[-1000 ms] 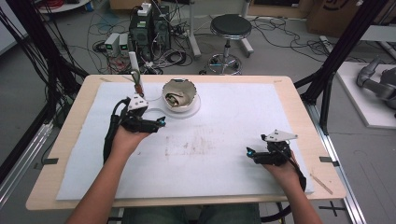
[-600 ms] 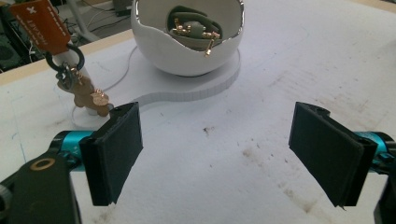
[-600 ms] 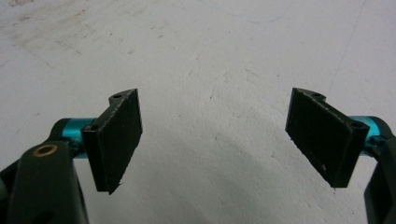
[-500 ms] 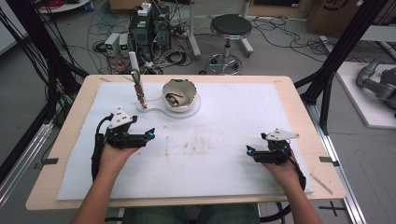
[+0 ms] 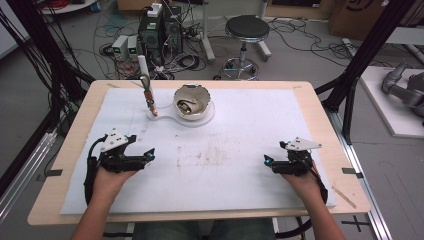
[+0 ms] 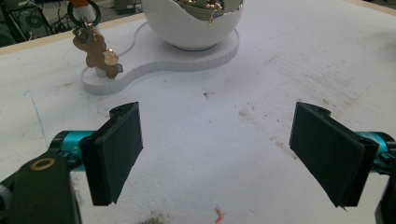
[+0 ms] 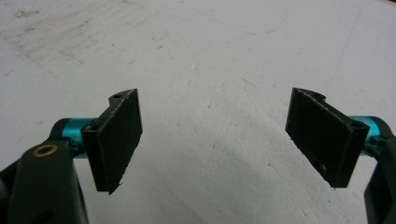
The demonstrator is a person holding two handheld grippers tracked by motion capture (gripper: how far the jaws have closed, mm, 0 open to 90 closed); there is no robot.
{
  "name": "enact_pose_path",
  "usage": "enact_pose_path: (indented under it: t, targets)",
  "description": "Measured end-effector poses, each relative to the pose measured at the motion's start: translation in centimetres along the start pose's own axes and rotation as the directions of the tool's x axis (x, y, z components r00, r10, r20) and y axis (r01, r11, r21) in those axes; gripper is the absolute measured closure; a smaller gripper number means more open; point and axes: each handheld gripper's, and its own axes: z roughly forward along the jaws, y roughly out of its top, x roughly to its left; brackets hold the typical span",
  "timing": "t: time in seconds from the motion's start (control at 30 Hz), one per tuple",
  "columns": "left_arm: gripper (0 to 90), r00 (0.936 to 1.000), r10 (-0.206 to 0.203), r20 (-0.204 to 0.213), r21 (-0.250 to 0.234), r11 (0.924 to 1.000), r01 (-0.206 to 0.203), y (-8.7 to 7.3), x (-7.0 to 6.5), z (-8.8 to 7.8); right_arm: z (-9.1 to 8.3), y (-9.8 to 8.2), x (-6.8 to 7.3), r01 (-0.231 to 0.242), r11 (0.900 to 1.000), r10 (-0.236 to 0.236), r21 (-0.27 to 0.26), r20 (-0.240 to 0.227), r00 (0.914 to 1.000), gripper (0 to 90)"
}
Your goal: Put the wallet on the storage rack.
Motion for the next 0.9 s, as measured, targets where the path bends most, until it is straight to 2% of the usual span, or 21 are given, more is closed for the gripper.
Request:
enact_pose_path:
  t: [0.17,0.53,0.8,0.9]
  targets:
    - [17.2,0.9999,0.015,0.004,-0.025,0.9996,-0.015,-0.04,-0.09,-0.34,0.04,0.02,-0.03,0.002,1.0,-0.002,0.003,0.001,1.0,18.9]
    - [17.2,0.9994,0.03,0.018,-0.032,0.9991,-0.029,-0.31,-0.05,0.18,-0.06,0.1,0.18,0.01,1.0,-0.01,0.012,-0.003,0.9999,18.9]
    - [17.2,0.9998,0.016,0.011,-0.034,0.9993,-0.016,-0.6,0.36,0.08,0.16,0.18,0.31,0.011,1.0,-0.011,0.019,-0.005,0.9999,18.9]
    - [17.2,0.9997,0.005,0.022,-0.04,0.9992,-0.005,-0.68,0.42,0.04,0.18,0.17,0.23,0.014,1.0,-0.014,0.02,-0.005,0.9999,18.9]
